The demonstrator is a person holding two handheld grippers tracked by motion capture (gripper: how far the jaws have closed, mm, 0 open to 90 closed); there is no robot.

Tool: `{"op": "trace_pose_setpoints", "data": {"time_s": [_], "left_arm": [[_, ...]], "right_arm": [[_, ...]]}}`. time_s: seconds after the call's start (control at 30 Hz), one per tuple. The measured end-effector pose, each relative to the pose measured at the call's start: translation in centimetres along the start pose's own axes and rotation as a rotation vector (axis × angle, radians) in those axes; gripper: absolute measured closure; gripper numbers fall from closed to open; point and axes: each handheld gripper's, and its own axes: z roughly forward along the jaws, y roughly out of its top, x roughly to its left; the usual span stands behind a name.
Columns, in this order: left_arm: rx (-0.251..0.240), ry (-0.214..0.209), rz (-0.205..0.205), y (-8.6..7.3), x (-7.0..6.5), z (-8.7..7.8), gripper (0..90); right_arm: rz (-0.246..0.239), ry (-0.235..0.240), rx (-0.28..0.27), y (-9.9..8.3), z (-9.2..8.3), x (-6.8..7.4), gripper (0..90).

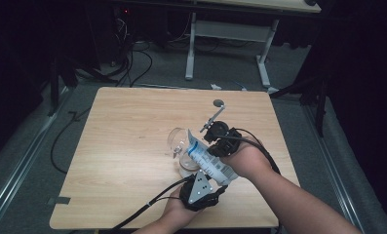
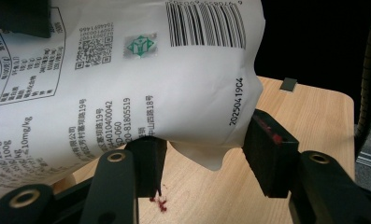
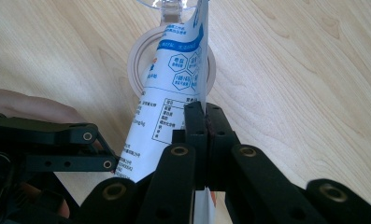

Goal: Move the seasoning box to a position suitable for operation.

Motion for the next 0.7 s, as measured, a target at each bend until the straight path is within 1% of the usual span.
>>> {"op": "trace_pose_setpoints", "data": {"time_s": [0.7], "left_arm": [[-0.004, -0.002, -0.001, 0.29, 0.08, 0.04, 51.8]], "right_arm": [[0.000, -0.006, 0.001, 0.15, -0.16, -0.09, 90.0]]}}
